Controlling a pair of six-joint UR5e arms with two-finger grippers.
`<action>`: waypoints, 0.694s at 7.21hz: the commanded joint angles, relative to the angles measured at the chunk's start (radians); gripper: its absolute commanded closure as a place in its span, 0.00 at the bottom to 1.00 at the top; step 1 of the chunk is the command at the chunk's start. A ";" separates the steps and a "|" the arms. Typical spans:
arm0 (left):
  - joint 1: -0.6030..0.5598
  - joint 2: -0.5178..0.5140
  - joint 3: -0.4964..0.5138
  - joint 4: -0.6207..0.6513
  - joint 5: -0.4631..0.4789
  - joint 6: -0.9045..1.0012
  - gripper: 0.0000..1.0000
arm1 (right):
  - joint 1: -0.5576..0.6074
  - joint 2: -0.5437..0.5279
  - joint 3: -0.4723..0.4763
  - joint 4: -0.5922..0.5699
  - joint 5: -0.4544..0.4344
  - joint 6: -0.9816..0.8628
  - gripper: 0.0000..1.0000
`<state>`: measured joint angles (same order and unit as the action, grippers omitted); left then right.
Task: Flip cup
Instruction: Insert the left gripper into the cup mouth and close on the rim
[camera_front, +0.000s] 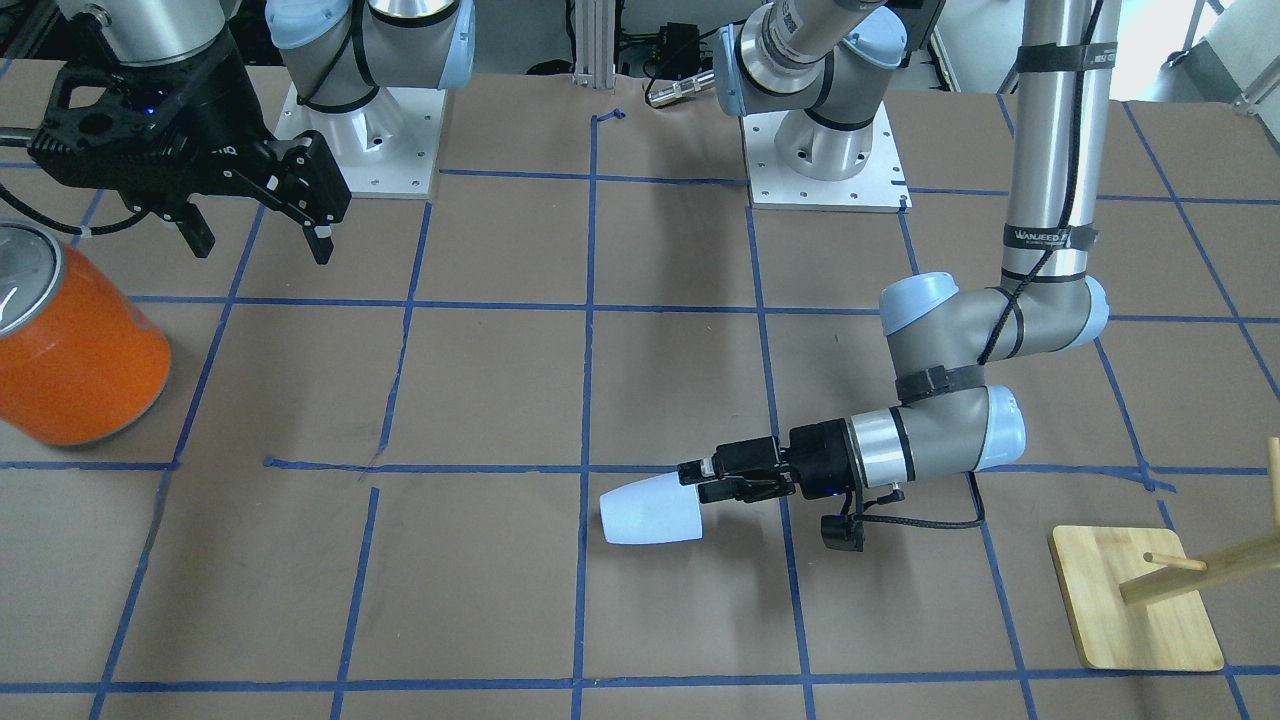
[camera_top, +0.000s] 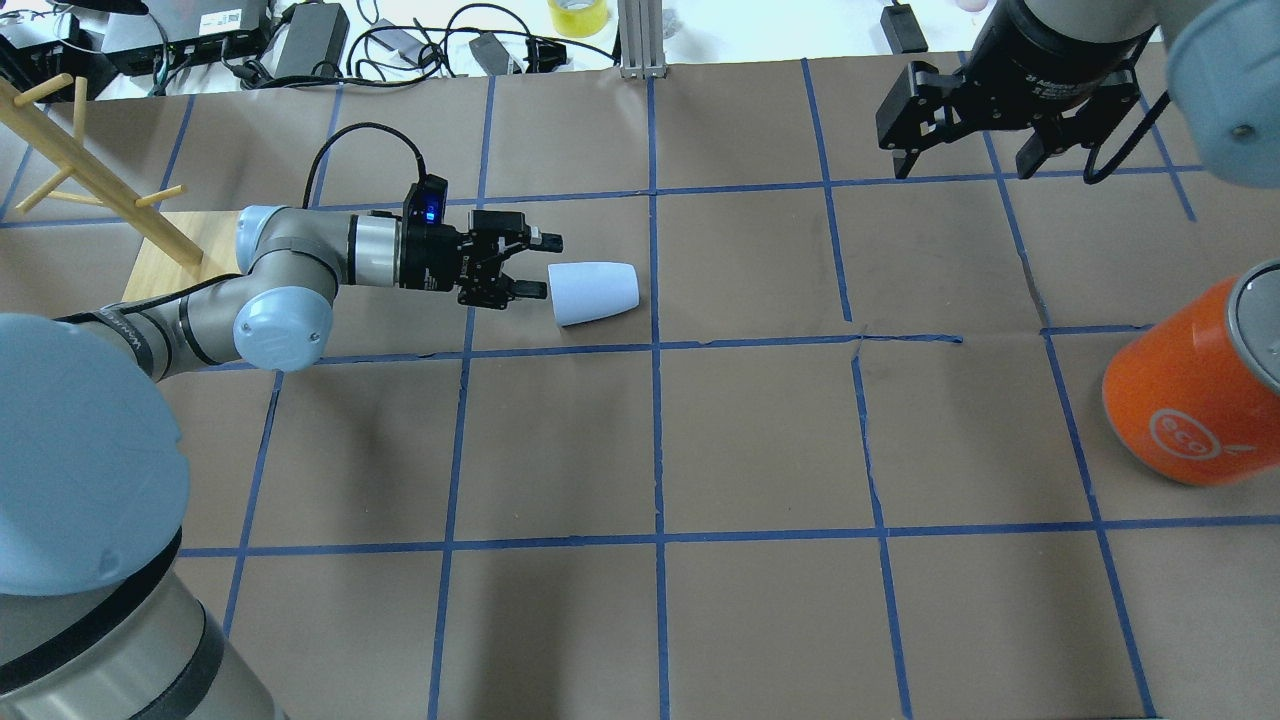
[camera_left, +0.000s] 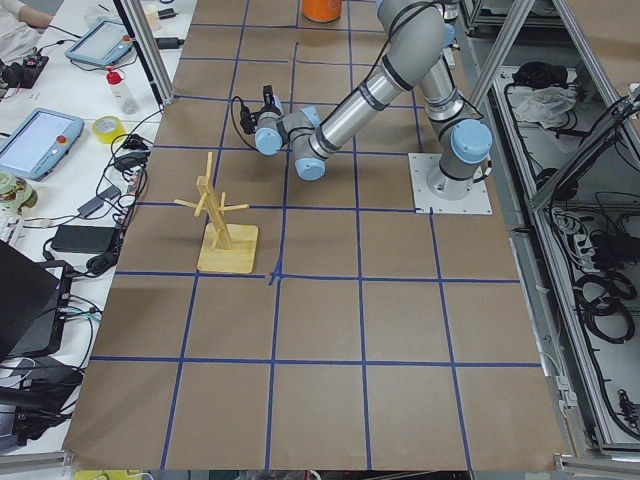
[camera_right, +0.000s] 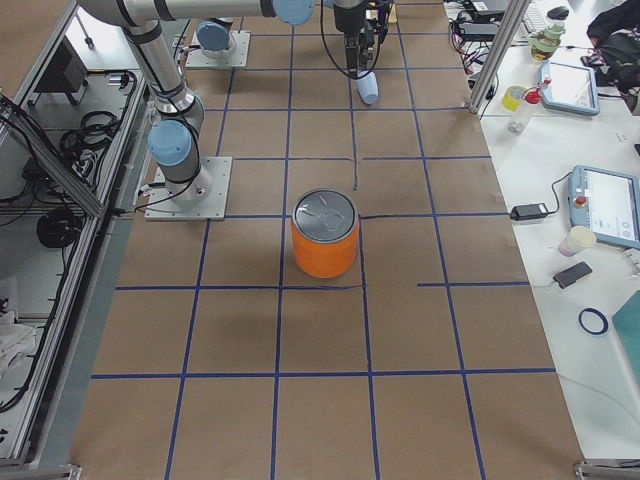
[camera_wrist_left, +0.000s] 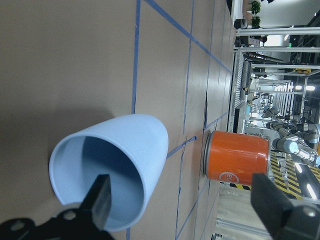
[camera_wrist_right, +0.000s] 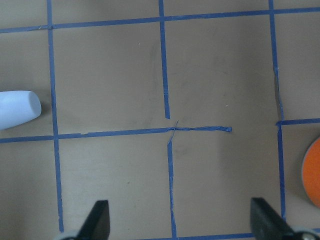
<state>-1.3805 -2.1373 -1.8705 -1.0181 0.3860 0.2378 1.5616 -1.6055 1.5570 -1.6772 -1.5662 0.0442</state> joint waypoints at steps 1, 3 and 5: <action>-0.022 -0.003 0.001 0.001 -0.024 -0.037 0.00 | 0.000 -0.001 0.000 -0.003 0.000 0.000 0.00; -0.022 -0.009 0.004 0.001 -0.013 -0.037 0.00 | 0.000 -0.001 0.000 -0.003 -0.002 0.000 0.00; -0.022 -0.009 0.026 0.024 -0.018 -0.035 0.00 | 0.000 -0.001 0.000 -0.003 -0.002 0.000 0.00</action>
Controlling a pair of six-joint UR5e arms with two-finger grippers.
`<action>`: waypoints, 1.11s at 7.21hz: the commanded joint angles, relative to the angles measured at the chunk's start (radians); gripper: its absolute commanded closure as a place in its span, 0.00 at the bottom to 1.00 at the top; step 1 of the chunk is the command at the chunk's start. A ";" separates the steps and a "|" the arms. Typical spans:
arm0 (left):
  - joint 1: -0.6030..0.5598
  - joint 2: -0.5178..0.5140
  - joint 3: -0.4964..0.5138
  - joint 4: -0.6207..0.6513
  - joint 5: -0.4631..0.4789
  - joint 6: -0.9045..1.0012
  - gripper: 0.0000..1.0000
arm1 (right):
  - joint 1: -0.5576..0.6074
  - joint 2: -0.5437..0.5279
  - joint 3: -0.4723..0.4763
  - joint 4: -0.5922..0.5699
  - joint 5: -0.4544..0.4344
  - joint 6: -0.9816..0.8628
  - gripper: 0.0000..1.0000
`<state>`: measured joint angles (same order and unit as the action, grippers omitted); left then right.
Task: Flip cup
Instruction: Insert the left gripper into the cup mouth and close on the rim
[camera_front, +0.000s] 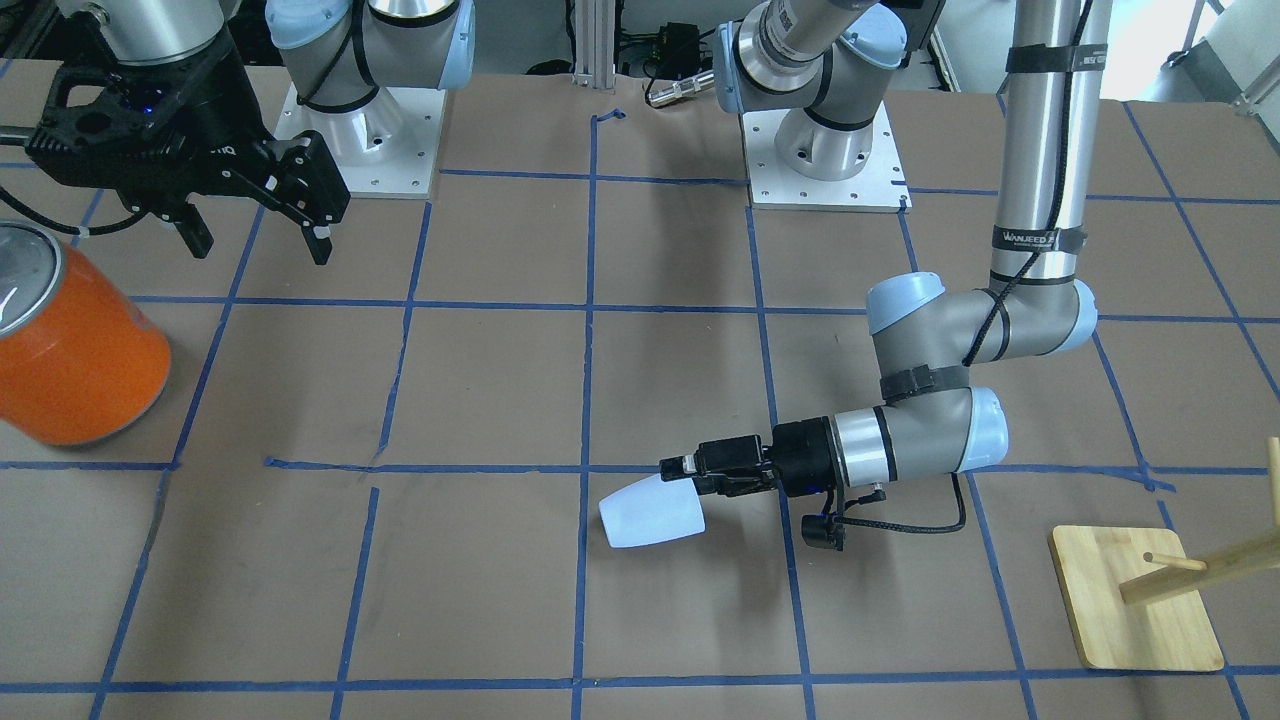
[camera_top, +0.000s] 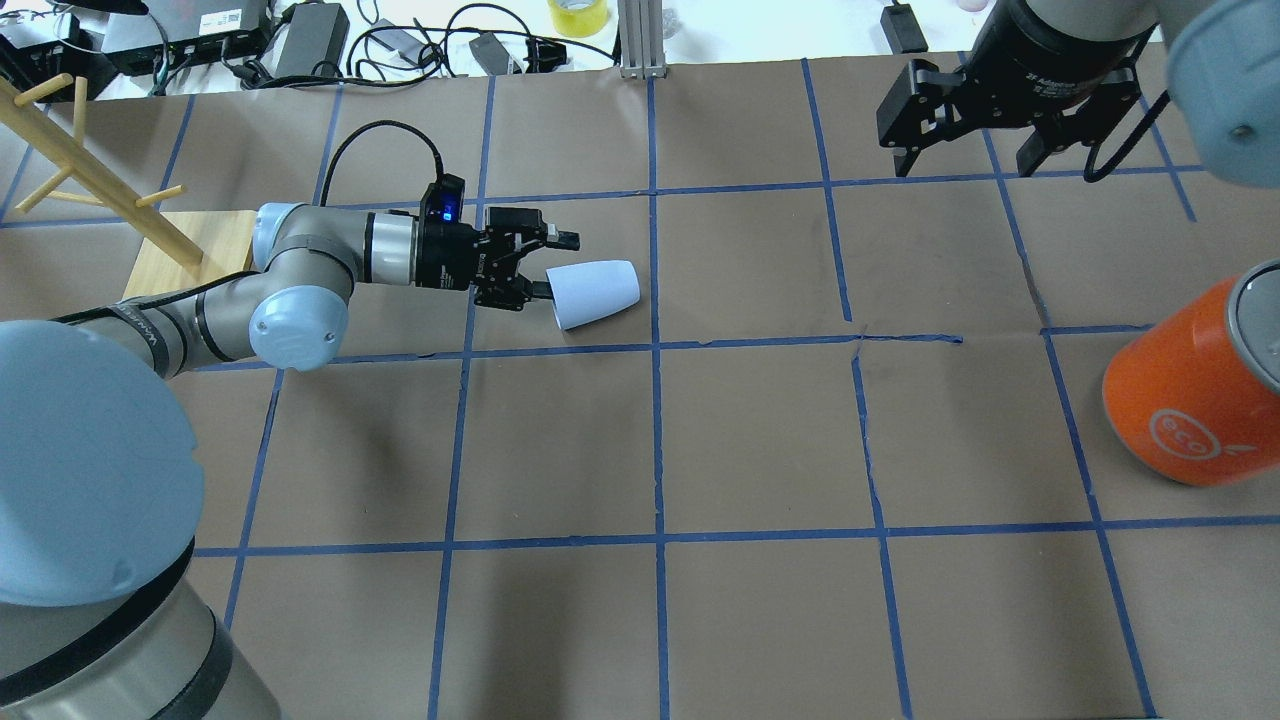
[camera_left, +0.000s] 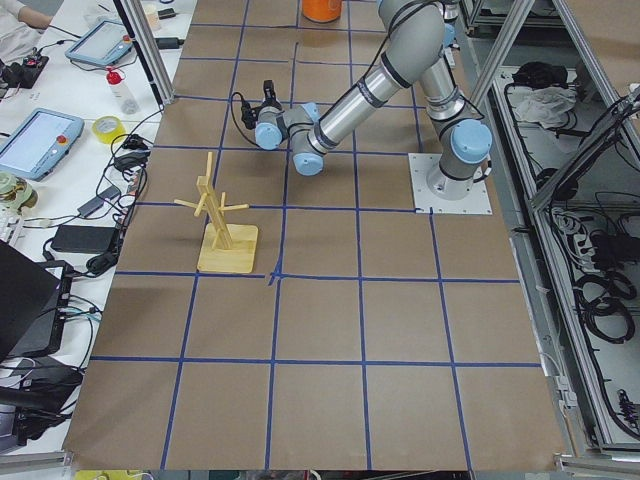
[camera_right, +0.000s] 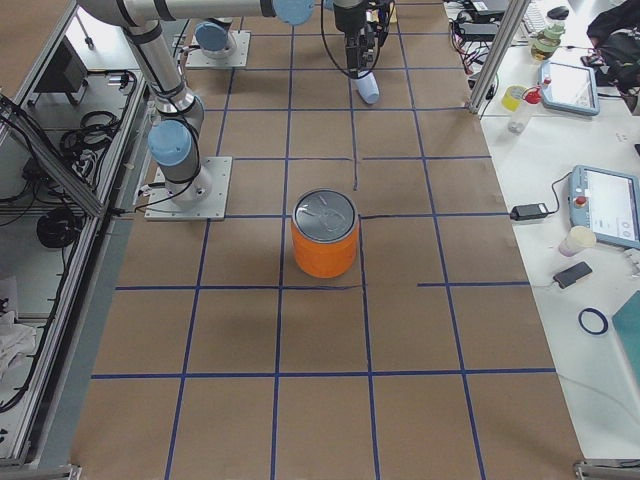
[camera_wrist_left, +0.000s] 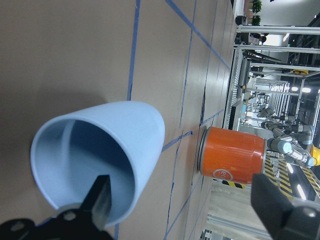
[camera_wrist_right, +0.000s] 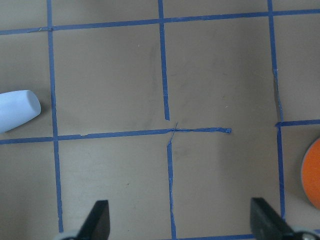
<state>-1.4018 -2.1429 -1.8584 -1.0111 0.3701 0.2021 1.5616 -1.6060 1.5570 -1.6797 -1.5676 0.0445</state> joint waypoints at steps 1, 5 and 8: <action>0.001 -0.006 0.043 0.022 0.010 -0.009 0.00 | 0.000 0.000 0.000 0.000 0.000 0.000 0.00; 0.001 -0.028 0.048 0.023 0.058 -0.024 0.06 | 0.000 0.000 0.000 0.000 0.000 -0.002 0.00; 0.000 -0.038 0.047 0.023 0.059 -0.070 0.16 | 0.000 0.000 0.000 0.000 -0.002 0.000 0.00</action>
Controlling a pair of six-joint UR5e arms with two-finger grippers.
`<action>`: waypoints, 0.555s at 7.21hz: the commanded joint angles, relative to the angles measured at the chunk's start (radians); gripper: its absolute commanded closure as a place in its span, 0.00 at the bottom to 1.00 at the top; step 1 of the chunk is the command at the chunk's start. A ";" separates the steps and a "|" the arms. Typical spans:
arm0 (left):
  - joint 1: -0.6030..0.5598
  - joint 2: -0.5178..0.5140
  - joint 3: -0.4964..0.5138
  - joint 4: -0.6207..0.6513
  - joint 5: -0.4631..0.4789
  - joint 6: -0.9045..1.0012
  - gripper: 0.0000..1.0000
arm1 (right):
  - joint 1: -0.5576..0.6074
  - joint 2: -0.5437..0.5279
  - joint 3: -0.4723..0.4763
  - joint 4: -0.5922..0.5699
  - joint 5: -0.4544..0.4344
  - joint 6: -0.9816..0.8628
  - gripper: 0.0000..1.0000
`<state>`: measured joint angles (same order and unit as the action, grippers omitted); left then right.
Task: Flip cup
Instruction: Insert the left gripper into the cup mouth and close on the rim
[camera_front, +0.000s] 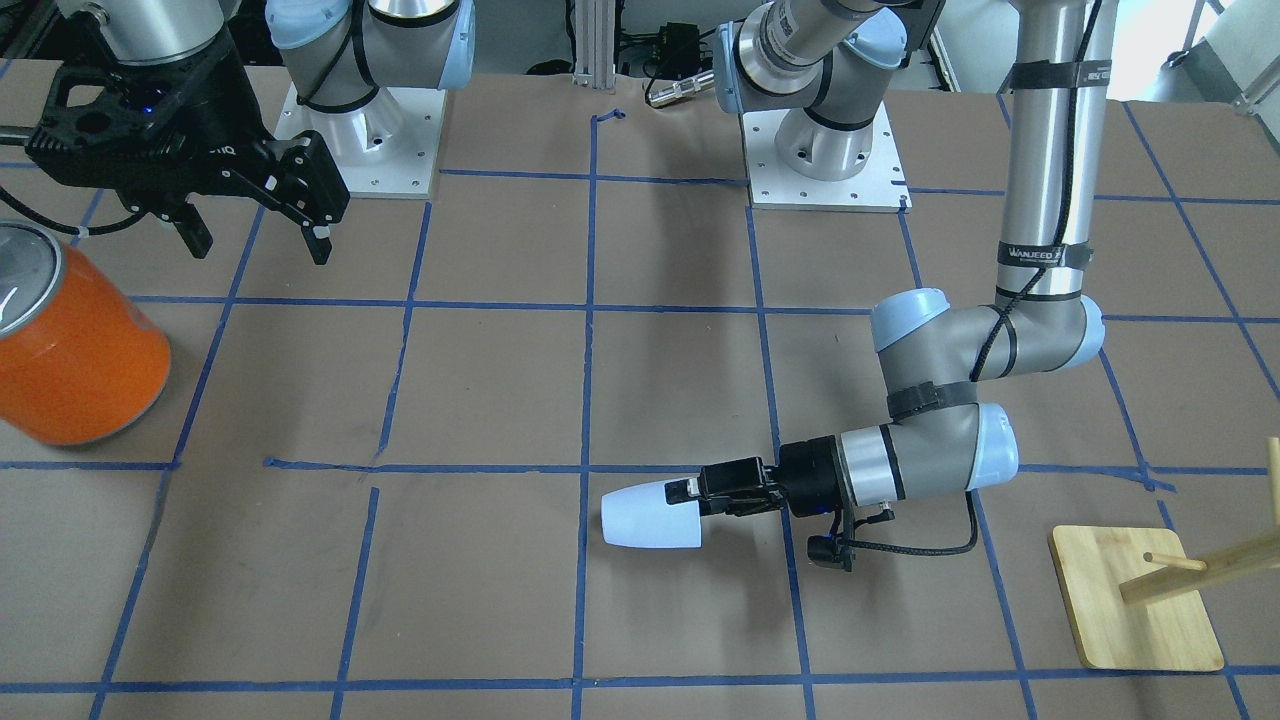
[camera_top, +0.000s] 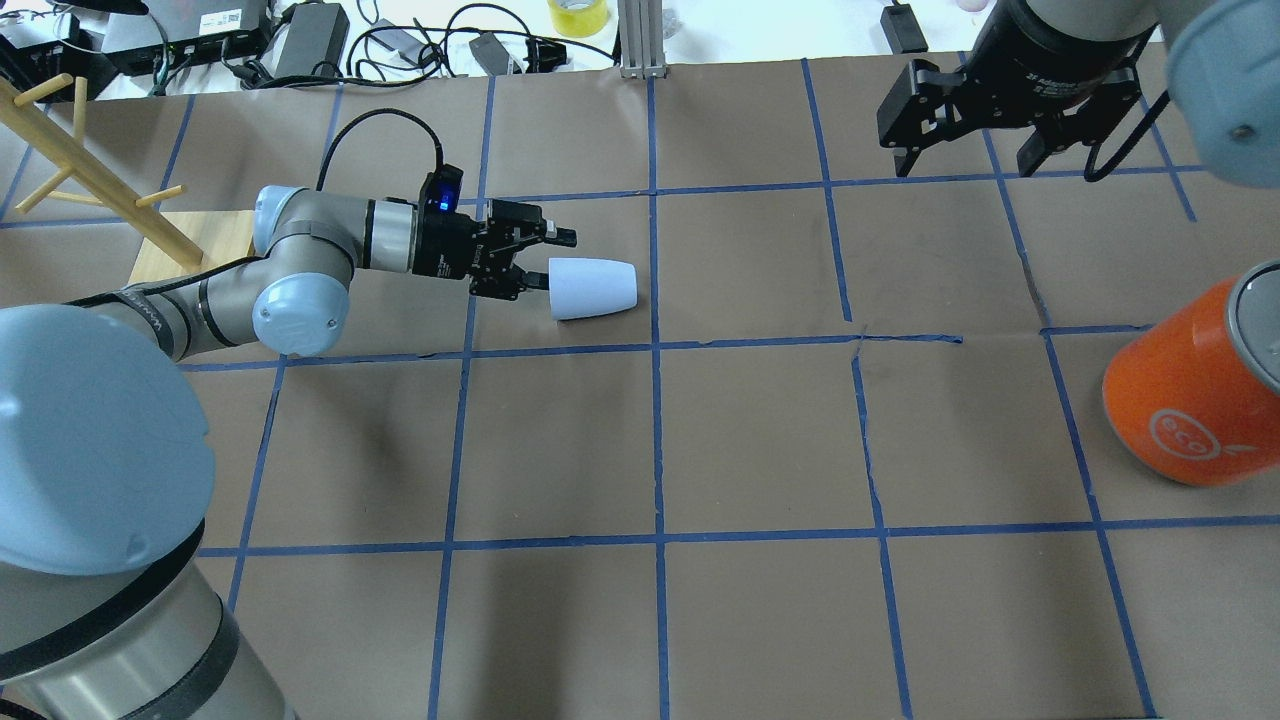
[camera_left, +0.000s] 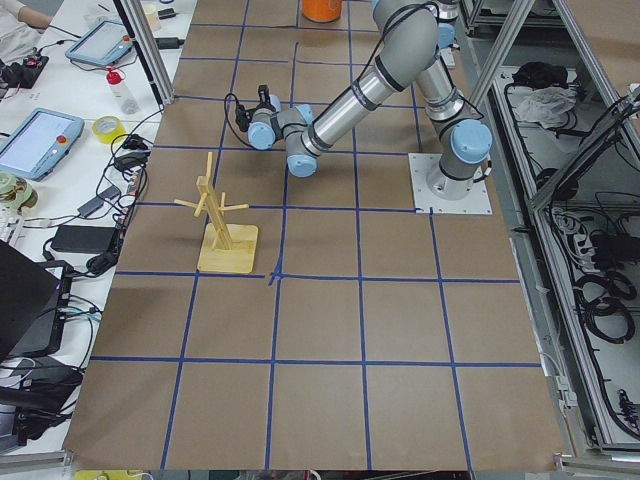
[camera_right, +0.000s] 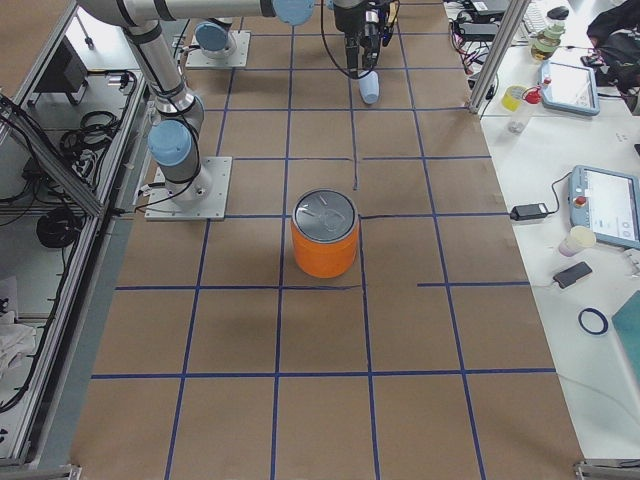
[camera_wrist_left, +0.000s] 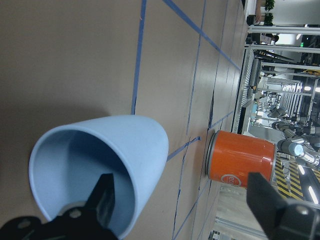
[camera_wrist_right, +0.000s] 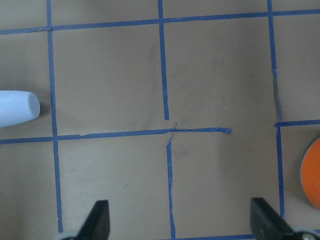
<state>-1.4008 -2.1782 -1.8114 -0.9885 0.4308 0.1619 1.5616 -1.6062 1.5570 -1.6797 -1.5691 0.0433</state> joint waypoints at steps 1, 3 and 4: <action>-0.001 -0.003 0.000 0.001 0.000 -0.033 0.28 | 0.000 0.000 0.000 0.000 0.000 0.001 0.00; -0.001 -0.005 0.000 0.001 0.000 -0.033 0.48 | 0.000 0.000 0.000 0.000 0.000 0.001 0.00; -0.001 -0.006 0.000 0.001 0.000 -0.035 0.58 | 0.000 0.000 0.000 0.000 0.000 0.001 0.00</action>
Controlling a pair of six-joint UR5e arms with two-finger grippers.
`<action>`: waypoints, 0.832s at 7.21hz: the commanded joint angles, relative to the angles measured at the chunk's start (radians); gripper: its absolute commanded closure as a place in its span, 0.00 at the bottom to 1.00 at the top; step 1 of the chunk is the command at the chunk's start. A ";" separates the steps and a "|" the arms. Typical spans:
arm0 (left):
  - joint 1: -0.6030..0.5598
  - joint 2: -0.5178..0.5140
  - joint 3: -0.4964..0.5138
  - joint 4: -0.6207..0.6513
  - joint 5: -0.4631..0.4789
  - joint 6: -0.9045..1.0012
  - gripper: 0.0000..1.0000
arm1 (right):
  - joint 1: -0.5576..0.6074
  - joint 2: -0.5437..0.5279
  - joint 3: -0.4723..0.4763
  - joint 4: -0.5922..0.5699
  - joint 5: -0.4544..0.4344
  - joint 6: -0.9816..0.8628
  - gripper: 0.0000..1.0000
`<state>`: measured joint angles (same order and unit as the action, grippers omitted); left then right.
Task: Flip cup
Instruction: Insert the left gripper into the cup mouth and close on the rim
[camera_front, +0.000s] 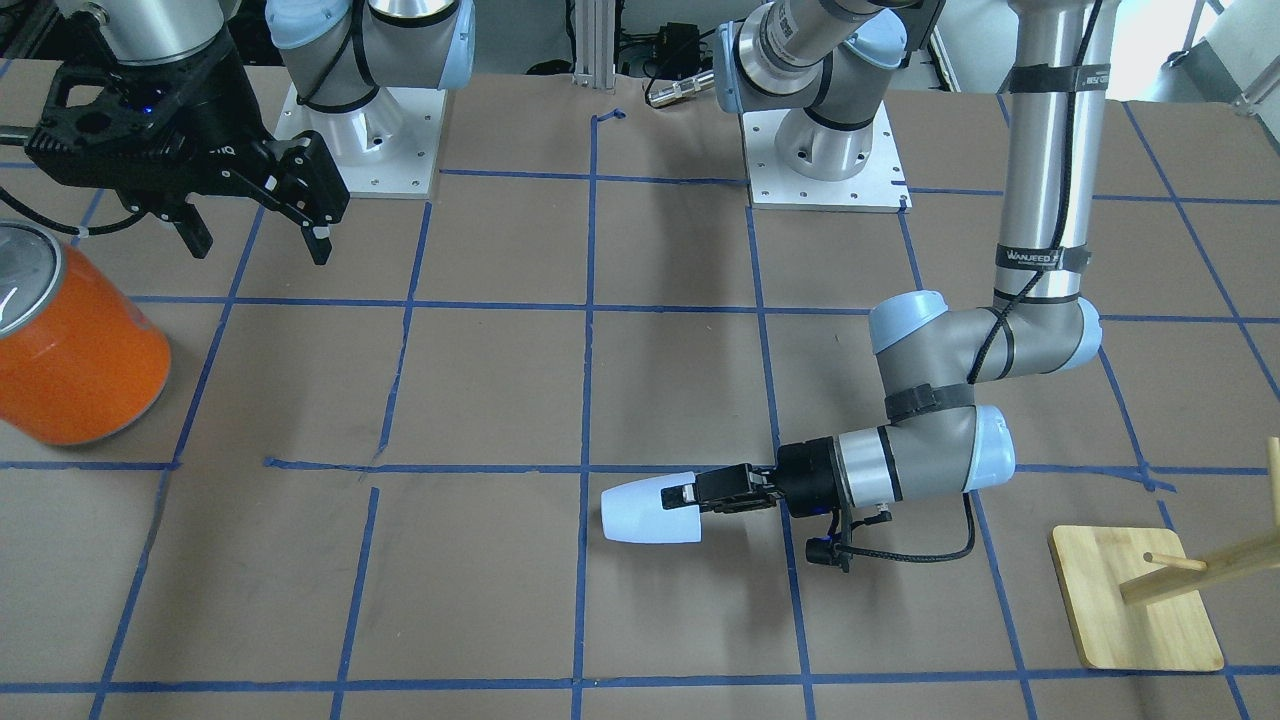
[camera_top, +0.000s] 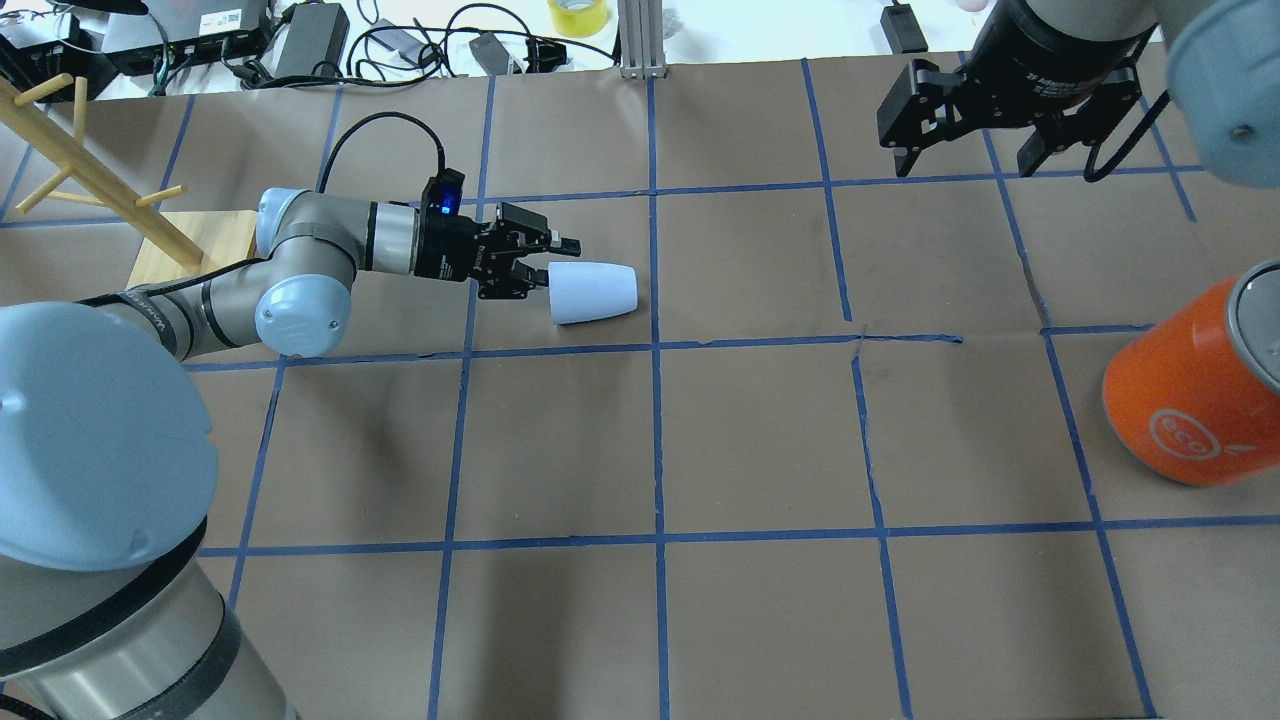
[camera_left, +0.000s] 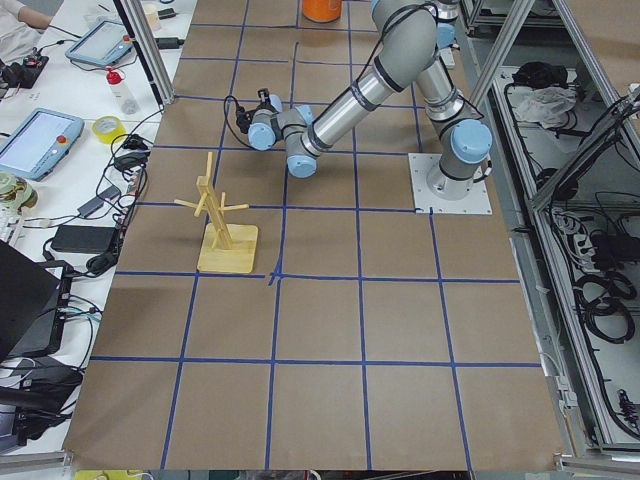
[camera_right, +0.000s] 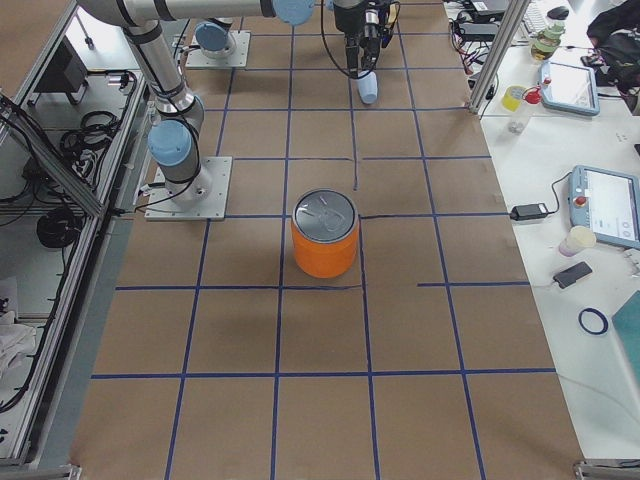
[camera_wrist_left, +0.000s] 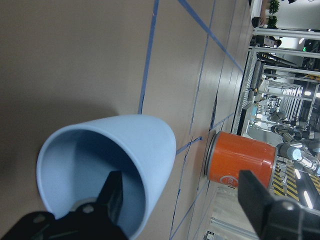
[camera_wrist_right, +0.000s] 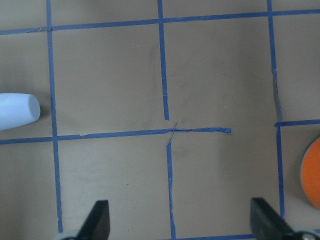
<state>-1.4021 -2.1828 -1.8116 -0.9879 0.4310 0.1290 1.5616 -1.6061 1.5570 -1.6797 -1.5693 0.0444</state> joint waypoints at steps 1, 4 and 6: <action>0.000 -0.002 0.003 0.000 -0.001 -0.015 0.66 | 0.000 0.000 0.000 0.000 0.002 0.000 0.00; 0.000 0.012 0.011 0.002 -0.005 -0.092 0.82 | 0.000 -0.002 0.000 0.000 0.002 0.000 0.00; -0.002 0.008 0.009 0.033 0.002 -0.103 0.97 | 0.000 0.000 0.000 0.000 0.000 0.000 0.00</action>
<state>-1.4031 -2.1725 -1.8015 -0.9770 0.4293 0.0324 1.5616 -1.6065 1.5570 -1.6797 -1.5682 0.0445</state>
